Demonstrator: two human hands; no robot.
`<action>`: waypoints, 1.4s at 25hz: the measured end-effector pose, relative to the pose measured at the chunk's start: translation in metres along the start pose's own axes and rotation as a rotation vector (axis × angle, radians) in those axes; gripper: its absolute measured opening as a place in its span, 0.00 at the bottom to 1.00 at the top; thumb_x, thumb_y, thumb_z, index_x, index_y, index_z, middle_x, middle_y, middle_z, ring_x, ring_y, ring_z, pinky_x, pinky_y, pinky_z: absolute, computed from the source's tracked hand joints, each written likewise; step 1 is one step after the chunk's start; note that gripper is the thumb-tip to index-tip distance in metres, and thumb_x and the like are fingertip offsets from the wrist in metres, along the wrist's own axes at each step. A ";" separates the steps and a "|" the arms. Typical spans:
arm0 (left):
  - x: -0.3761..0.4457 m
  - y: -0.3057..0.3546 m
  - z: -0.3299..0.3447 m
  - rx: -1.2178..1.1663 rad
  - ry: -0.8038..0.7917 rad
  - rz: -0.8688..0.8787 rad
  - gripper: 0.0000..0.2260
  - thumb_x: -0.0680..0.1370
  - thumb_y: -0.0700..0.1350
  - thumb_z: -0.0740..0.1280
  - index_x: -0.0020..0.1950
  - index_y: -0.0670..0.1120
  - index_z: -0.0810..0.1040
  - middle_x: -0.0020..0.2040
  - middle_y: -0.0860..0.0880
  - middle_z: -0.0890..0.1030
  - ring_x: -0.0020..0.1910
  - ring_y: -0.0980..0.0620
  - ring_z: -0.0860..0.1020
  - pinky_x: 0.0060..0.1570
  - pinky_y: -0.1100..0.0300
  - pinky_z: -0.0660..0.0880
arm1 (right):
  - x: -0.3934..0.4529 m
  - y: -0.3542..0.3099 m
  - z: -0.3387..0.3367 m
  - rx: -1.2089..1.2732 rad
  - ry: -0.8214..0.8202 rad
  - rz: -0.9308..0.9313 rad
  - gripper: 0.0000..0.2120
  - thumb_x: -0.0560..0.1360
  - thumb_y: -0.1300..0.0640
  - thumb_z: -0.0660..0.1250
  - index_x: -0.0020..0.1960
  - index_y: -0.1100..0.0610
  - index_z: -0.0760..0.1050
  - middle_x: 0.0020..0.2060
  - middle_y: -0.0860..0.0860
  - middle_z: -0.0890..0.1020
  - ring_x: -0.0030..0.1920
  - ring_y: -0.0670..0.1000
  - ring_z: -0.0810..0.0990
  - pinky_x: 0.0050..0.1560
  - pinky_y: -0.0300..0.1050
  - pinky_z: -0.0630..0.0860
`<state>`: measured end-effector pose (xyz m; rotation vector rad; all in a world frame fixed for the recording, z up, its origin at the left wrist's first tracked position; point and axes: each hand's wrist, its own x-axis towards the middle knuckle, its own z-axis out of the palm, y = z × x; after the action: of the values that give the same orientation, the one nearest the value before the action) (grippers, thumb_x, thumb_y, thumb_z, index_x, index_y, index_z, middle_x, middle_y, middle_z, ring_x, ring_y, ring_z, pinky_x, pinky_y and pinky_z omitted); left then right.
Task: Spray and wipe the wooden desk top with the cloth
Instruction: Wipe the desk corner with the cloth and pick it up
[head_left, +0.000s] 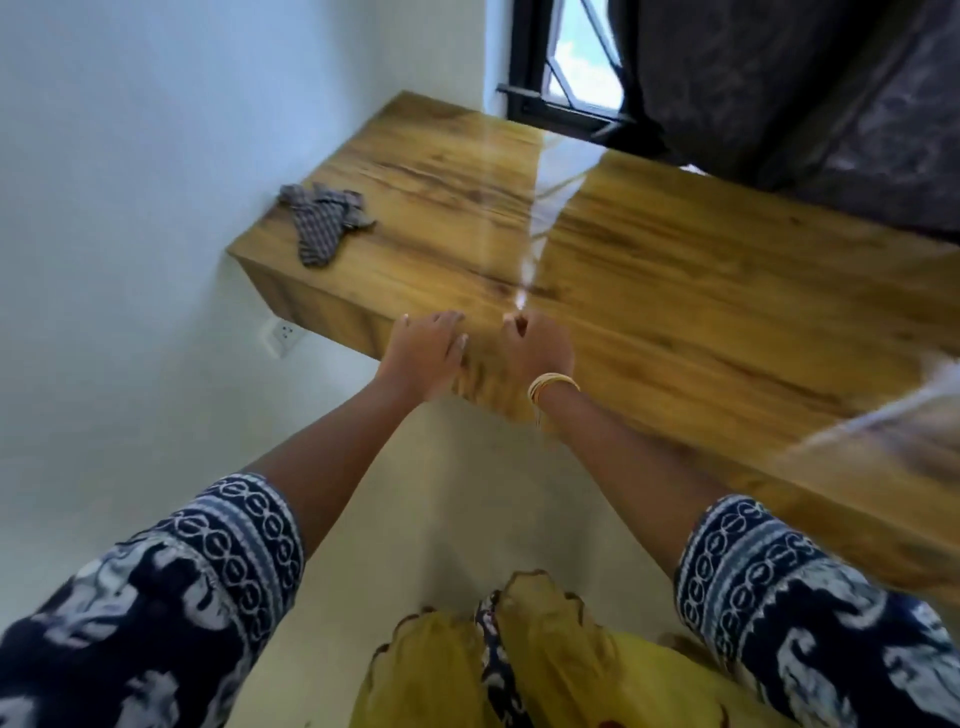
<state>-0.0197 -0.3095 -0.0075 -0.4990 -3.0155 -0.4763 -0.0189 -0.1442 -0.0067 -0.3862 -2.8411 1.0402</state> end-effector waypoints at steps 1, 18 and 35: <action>0.008 -0.014 -0.006 0.006 0.014 -0.027 0.16 0.81 0.48 0.58 0.67 0.43 0.73 0.61 0.44 0.80 0.59 0.44 0.78 0.64 0.44 0.67 | 0.019 -0.018 0.006 0.011 -0.024 -0.045 0.15 0.79 0.49 0.61 0.44 0.58 0.78 0.41 0.59 0.83 0.44 0.61 0.80 0.39 0.47 0.69; 0.112 -0.231 -0.066 -0.218 0.039 -0.537 0.23 0.79 0.44 0.62 0.73 0.43 0.63 0.67 0.38 0.74 0.62 0.39 0.75 0.59 0.46 0.74 | 0.201 -0.232 0.151 0.062 -0.618 -0.227 0.34 0.79 0.46 0.66 0.77 0.59 0.58 0.74 0.57 0.67 0.72 0.58 0.67 0.68 0.49 0.65; 0.125 -0.252 -0.077 -0.321 -0.023 -0.327 0.24 0.80 0.48 0.63 0.75 0.45 0.63 0.68 0.44 0.75 0.64 0.46 0.75 0.59 0.51 0.76 | 0.190 -0.212 0.166 0.379 -0.607 0.272 0.17 0.69 0.49 0.76 0.47 0.58 0.74 0.45 0.55 0.80 0.48 0.53 0.79 0.52 0.50 0.80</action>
<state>-0.2190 -0.5223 0.0044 -0.0143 -3.0624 -0.9894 -0.2734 -0.3527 0.0029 -0.4979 -3.0141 2.0111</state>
